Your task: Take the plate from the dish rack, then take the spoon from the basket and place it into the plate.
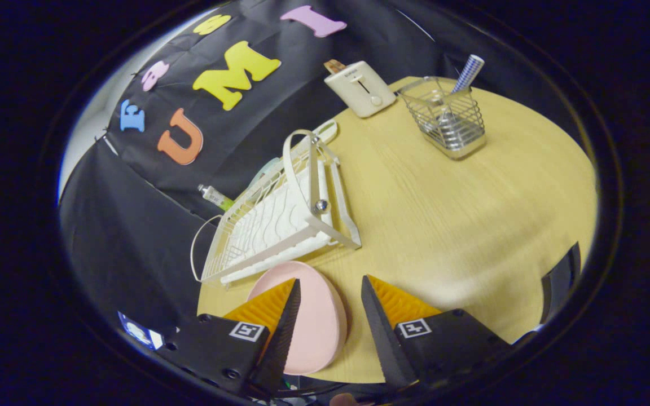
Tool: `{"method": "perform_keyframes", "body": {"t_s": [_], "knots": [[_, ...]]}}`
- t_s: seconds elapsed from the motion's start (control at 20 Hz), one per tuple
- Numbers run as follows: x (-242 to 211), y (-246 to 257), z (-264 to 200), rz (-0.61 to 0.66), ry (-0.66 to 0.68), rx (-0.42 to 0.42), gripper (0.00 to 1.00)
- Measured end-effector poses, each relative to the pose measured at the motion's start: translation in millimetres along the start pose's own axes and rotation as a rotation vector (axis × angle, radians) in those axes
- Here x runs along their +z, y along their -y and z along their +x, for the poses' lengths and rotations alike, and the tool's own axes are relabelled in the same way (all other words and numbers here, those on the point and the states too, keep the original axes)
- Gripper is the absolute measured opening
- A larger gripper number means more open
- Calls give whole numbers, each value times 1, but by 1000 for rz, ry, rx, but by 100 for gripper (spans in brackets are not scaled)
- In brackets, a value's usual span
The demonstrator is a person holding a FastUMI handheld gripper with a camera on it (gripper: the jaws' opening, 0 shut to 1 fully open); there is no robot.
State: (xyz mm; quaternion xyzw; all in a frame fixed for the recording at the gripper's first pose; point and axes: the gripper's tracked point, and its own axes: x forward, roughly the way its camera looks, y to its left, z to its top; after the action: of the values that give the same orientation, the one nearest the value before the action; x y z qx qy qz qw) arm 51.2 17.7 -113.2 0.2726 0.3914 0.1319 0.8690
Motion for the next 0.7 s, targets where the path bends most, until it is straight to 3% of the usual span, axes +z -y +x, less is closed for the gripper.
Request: {"method": "perform_keyframes", "body": {"t_s": [0.15, 0.35, 0.55, 0.7], "knots": [[30, 15, -32, -179, 181, -77, 82], [79, 48, -88, -394, 512, -239, 95], [111, 78, -110, -443, 638, -241, 99], [141, 113, -99, -460, 665, -267, 99]]}}
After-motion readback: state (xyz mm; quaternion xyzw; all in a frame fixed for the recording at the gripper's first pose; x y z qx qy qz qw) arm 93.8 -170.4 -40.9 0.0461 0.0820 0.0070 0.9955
